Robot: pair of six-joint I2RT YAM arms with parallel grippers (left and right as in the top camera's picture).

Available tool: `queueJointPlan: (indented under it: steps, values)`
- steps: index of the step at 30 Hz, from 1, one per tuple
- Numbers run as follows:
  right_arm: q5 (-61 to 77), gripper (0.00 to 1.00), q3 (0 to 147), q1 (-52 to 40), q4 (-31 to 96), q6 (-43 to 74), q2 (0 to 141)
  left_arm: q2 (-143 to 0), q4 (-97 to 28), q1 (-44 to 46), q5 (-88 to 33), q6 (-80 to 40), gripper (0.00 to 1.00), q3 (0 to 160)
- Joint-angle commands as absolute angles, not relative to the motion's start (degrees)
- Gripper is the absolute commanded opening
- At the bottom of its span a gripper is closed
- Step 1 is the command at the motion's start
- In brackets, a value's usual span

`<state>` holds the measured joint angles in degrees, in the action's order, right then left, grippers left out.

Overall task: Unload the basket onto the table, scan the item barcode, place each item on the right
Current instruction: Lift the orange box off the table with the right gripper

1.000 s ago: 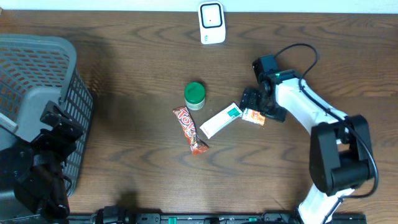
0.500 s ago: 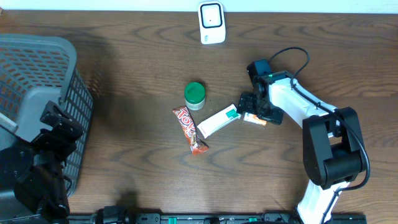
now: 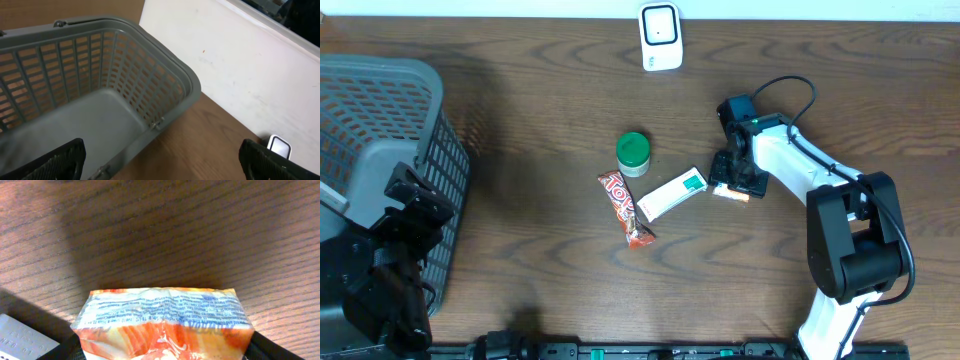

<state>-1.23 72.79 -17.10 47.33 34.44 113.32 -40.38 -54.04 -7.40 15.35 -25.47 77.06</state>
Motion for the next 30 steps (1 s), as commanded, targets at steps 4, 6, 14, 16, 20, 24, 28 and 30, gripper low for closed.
queueJointPlan:
  steps: [4,6,14,16,20,24,28,30]
  values:
    - [-0.64,0.66,73.93,-17.93,50.65,34.20,115.48,-40.36,-55.05,-7.70,16.21,-25.17,0.98,77.08]
    - [-0.32,0.65,75.26,-17.93,52.71,34.17,115.37,-40.36,-55.07,-7.70,16.19,-25.17,0.98,77.08]
    - [3.11,0.59,84.20,-17.82,64.71,33.69,115.13,-40.36,-55.33,-7.70,16.19,-25.19,0.98,77.08]
    - [6.31,0.59,87.05,-17.69,68.12,31.92,115.13,-40.36,-55.66,-7.70,16.16,-25.19,0.98,77.08]
    - [13.72,0.58,91.20,-17.67,72.62,28.34,115.13,-40.36,-57.17,-7.70,16.16,-25.19,0.98,77.08]
    - [19.73,0.59,93.82,-17.67,75.94,25.50,115.13,-40.36,-59.59,-7.70,16.16,-25.19,0.98,77.08]
    - [20.27,0.60,94.13,-17.67,78.50,25.15,115.13,-40.34,-62.63,-7.70,16.16,-25.19,0.98,77.08]
    - [20.82,0.60,94.13,-17.65,79.77,24.88,115.13,-40.36,-63.83,-7.70,16.14,-25.19,0.98,77.08]
